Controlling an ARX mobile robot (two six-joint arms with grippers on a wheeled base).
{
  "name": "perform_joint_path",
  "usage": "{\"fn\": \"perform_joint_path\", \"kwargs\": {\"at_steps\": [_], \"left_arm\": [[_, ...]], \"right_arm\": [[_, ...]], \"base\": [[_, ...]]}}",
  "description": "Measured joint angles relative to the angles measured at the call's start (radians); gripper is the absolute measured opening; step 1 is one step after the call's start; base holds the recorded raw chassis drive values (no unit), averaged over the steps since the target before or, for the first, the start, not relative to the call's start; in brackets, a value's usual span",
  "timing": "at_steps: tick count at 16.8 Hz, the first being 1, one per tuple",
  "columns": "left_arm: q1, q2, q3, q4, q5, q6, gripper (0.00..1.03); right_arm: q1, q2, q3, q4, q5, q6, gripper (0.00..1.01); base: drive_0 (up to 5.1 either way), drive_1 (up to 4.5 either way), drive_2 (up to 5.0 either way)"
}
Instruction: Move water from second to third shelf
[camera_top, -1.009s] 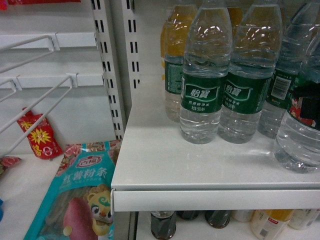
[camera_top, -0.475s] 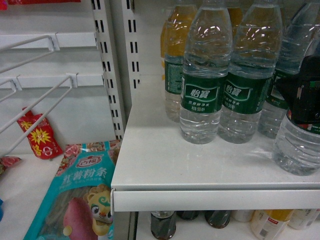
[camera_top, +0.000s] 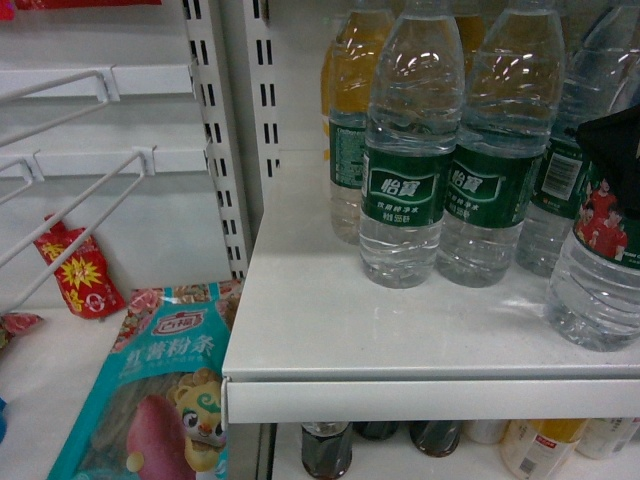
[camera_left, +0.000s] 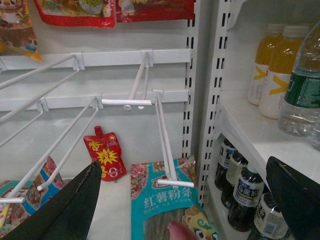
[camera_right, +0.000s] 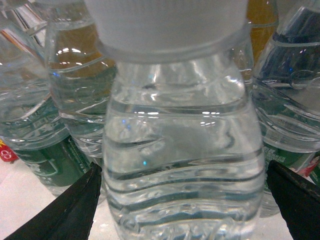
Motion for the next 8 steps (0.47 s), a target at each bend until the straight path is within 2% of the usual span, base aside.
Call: {"fn": "perform_joint_path", "kwargs": {"at_steps": [8], "left_arm": [[0.0,0.0,0.0,0.0,0.0,0.0,0.98]], "right_arm": [[-0.001,-0.21,-0.099,-0.121,-0.028,0.011,0.98]], "base": [[0.0,0.0,0.0]]}}
